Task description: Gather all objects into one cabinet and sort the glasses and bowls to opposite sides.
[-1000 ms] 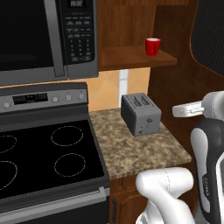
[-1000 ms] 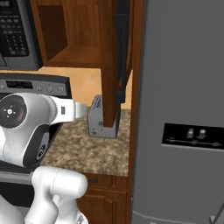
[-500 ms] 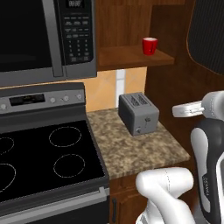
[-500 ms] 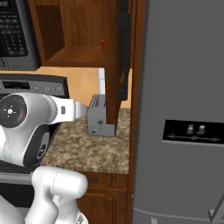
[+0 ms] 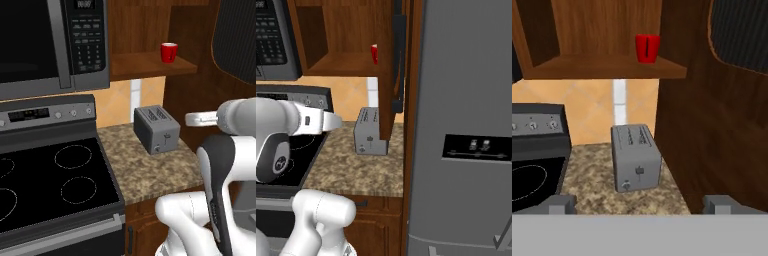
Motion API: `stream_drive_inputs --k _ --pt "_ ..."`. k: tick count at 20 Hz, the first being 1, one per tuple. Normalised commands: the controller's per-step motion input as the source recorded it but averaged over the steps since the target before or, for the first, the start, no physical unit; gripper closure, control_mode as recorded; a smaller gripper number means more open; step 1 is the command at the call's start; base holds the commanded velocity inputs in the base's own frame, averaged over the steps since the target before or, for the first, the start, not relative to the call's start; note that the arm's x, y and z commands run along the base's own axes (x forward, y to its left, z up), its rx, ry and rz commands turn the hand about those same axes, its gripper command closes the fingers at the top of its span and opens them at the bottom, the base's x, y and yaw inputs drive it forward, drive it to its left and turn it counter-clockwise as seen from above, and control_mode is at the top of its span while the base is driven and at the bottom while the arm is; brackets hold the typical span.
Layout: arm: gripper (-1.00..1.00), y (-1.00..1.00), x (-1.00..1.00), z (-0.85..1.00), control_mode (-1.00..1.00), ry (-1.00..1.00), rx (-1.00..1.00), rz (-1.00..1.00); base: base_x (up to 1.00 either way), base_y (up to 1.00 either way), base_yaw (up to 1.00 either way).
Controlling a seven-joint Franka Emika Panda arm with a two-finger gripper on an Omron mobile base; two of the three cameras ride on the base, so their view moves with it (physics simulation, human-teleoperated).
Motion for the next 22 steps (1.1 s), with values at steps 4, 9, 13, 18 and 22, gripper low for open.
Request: stream_drive_inputs --k 4,9,13,18,22 --pt "-1.0 0.48 0.0 0.72 -1.0 -0.14 0.04 -0.16 0.0 0.0 0.0" --pt "-1.0 0.04 0.0 1.0 -1.0 -0.17 0.03 -0.03 0.0 0.0 0.0" --pt "-1.0 -0.04 0.03 0.8 -1.0 -0.01 0.1 0.01 0.0 0.0 0.0" --pt "-1.0 -0.02 0.05 0.18 -1.0 0.05 0.03 0.02 0.0 0.0 0.0" --pt "-1.0 0.01 0.53 -0.11 -1.0 0.0 0.01 0.0 0.0 0.0 0.0"
